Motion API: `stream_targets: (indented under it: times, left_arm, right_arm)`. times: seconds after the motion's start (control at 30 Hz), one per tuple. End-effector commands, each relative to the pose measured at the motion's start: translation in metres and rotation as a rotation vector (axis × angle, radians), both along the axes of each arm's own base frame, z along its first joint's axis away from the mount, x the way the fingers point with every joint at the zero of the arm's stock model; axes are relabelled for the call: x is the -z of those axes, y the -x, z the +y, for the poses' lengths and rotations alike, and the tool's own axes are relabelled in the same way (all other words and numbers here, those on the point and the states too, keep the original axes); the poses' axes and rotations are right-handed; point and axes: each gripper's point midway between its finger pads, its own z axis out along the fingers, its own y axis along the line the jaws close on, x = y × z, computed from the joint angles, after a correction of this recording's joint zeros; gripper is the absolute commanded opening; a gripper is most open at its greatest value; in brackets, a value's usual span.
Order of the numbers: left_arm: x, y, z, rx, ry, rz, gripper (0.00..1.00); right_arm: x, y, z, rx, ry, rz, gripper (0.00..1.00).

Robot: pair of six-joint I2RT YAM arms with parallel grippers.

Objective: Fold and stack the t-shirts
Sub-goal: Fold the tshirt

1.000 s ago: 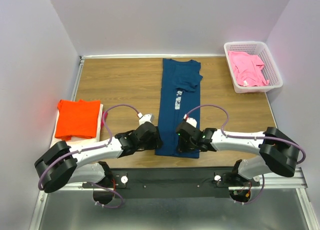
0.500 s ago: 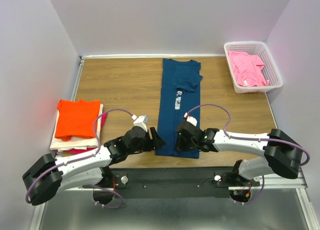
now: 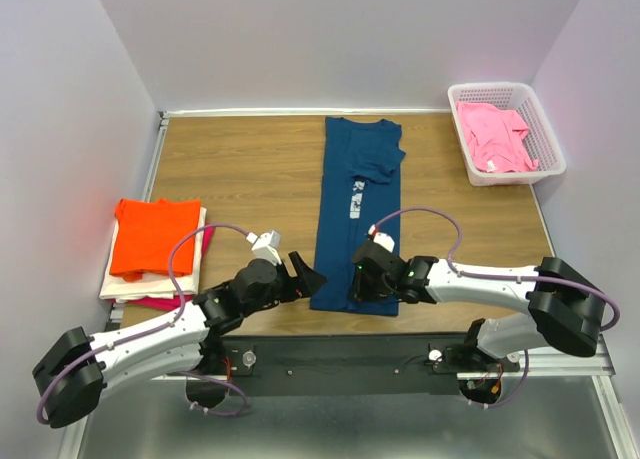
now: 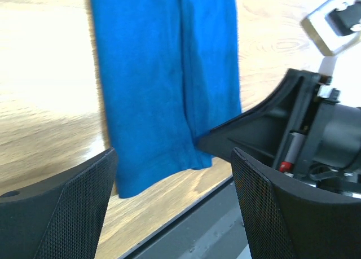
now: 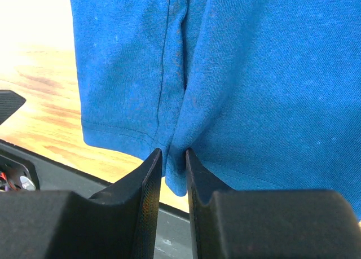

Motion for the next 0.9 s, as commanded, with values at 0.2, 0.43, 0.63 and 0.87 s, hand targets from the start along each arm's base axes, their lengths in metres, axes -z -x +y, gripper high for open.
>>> stream_targets:
  times: [0.2,0.43,0.63,0.87]
  left_arm:
    - [0.035,-0.005,0.009,-0.023,-0.151,0.066,0.86]
    - [0.030,-0.008,0.001,0.001,-0.139,0.052,0.86]
    - [0.025,-0.011,0.000,-0.002,-0.146,0.034,0.86]
    - [0.034,-0.012,-0.001,0.006,-0.182,0.050,0.86]
  right_arm:
    - [-0.028,-0.008,0.018,0.005,-0.080,-0.045,0.31]
    - [-0.018,-0.003,0.018,-0.001,-0.060,-0.024,0.31]
    - [0.005,0.001,0.008,0.023,-0.008,0.006,0.31]
    - [0.007,0.005,0.010,0.018,-0.033,0.020,0.31]
